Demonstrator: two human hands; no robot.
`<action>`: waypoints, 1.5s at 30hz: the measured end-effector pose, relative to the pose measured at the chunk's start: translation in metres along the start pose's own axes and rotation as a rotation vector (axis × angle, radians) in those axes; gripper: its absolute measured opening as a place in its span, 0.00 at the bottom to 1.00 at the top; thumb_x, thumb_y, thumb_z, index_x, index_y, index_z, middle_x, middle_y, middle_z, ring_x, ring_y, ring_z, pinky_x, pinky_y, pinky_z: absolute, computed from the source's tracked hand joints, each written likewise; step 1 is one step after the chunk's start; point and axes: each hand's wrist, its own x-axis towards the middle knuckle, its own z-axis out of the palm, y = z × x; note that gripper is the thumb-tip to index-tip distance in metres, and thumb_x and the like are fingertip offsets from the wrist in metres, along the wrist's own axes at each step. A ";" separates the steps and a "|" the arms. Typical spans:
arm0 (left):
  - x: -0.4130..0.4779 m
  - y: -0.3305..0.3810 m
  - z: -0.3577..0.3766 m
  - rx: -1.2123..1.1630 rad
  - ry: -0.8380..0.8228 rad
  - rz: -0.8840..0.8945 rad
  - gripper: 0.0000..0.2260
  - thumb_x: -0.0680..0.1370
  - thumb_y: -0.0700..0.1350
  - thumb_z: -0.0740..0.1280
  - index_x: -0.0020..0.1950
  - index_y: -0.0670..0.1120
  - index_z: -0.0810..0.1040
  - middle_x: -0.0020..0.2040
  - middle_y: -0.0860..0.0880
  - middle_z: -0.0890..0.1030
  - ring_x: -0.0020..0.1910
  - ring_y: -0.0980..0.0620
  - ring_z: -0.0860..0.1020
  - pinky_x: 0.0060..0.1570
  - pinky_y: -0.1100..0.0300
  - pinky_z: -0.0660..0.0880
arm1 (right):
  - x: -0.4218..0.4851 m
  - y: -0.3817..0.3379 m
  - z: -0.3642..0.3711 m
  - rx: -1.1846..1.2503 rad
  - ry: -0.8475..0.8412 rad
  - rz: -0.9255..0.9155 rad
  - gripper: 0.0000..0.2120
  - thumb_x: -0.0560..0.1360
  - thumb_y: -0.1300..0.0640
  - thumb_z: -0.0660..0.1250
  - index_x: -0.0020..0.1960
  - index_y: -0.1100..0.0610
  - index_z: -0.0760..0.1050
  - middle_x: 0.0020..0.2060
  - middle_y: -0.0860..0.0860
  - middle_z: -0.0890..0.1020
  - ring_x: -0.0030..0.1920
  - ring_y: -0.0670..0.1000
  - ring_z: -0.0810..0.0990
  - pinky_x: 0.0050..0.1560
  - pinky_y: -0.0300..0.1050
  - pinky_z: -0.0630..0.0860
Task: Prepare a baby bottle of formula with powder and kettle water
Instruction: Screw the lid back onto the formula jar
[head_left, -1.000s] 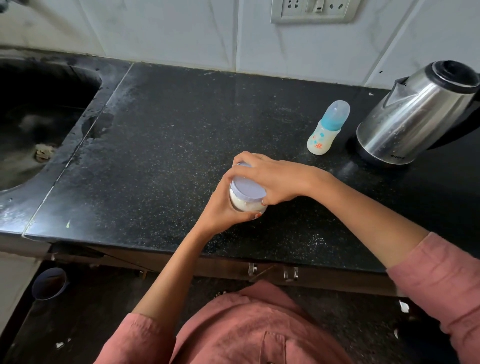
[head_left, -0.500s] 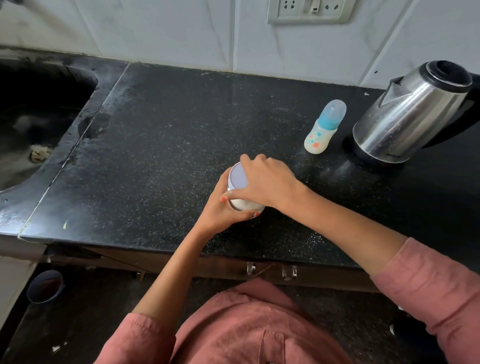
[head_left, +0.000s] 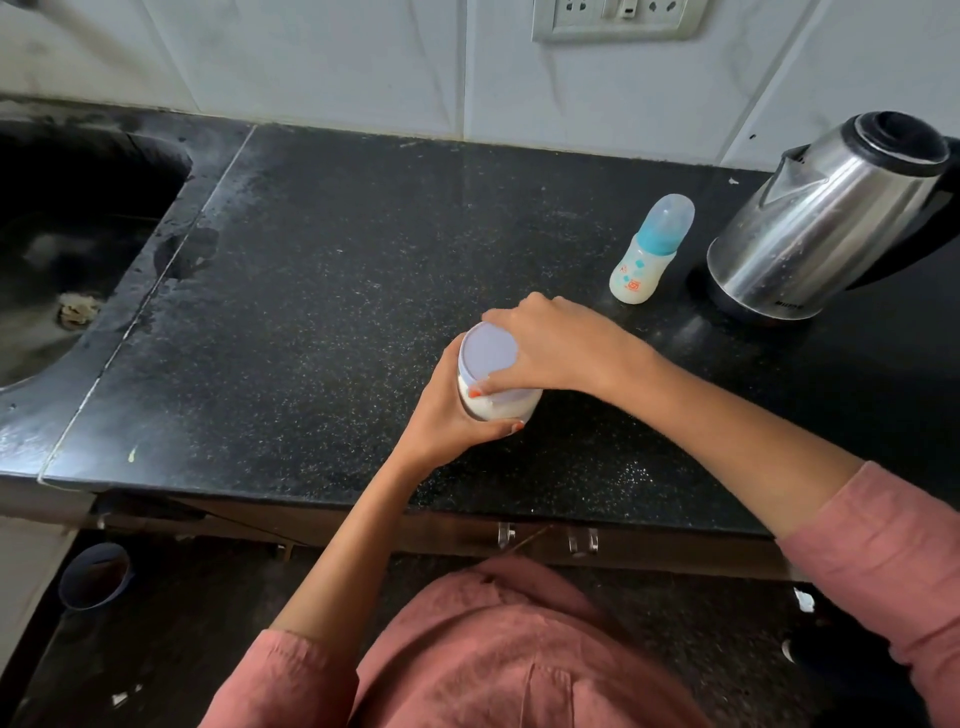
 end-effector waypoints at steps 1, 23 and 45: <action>-0.001 0.001 0.000 -0.002 -0.004 0.004 0.41 0.60 0.42 0.77 0.64 0.63 0.58 0.61 0.62 0.69 0.58 0.70 0.70 0.52 0.74 0.70 | -0.002 -0.004 0.003 0.004 0.037 0.051 0.35 0.68 0.34 0.64 0.64 0.58 0.68 0.57 0.58 0.76 0.57 0.59 0.76 0.45 0.46 0.68; 0.001 -0.001 -0.001 0.004 -0.020 0.007 0.41 0.60 0.41 0.77 0.63 0.62 0.59 0.59 0.61 0.70 0.57 0.72 0.70 0.50 0.76 0.69 | -0.002 -0.005 0.006 -0.175 0.045 -0.053 0.34 0.70 0.38 0.64 0.72 0.46 0.58 0.65 0.53 0.67 0.59 0.59 0.75 0.46 0.49 0.67; 0.001 0.001 -0.004 -0.011 -0.051 0.021 0.40 0.59 0.43 0.78 0.62 0.64 0.61 0.61 0.61 0.70 0.60 0.69 0.69 0.54 0.75 0.68 | 0.001 0.025 0.015 0.348 -0.078 -0.185 0.40 0.66 0.51 0.74 0.72 0.40 0.56 0.70 0.45 0.61 0.68 0.47 0.64 0.64 0.48 0.64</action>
